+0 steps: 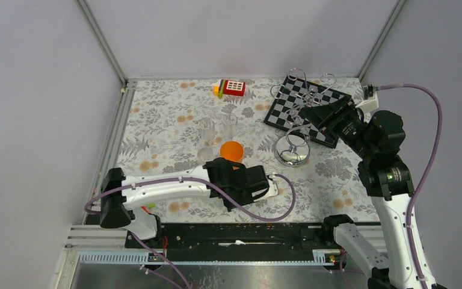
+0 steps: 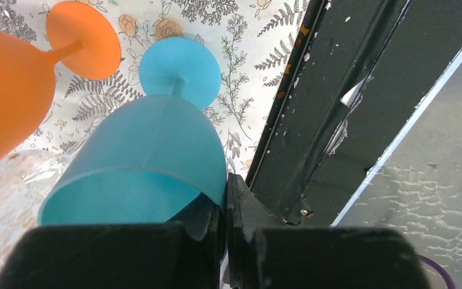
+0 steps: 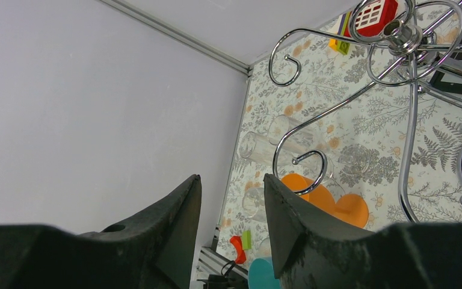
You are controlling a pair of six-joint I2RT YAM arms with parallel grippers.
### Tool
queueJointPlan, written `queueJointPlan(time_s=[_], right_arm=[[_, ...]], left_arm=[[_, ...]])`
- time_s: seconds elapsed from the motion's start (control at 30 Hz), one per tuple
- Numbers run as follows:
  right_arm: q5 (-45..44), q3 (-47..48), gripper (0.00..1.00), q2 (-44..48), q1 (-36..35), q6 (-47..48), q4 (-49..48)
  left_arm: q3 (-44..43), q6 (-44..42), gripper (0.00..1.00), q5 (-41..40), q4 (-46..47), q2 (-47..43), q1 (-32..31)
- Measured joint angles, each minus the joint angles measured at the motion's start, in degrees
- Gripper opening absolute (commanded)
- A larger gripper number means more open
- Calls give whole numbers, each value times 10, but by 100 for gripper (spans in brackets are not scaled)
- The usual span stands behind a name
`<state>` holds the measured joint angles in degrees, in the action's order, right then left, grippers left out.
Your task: Take the wine glass off the wine glass rack
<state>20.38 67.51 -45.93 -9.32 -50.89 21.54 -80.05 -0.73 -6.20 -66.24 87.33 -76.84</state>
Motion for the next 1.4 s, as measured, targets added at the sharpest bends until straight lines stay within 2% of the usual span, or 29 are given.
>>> queueJointPlan(time_s=[0.3,0.5,0.63,1.03,1.1,1.3,1.4], right_arm=[[0,0,51,4,1,2,0],[-4,-3,52,9,2,2,1],[-4,-3,52,10,2,1,1],[-4,-3,55,15,3,1,1],[-4,-3,55,17,3,1,1],[-4,-3,60,31,3,1,1],[-10,-3,76,39,3,6,1]], left_arm=[[-12,-13,0,1,3,58,0],[-14,-16,18,3,6,58,0],[-14,-23,38,9,12,58,0],[-44,-22,73,-20,15,28,0],[-51,-22,96,-33,18,12,0],[-55,-11,99,-93,37,-52,0],[-45,-6,99,-166,80,-102,-1]])
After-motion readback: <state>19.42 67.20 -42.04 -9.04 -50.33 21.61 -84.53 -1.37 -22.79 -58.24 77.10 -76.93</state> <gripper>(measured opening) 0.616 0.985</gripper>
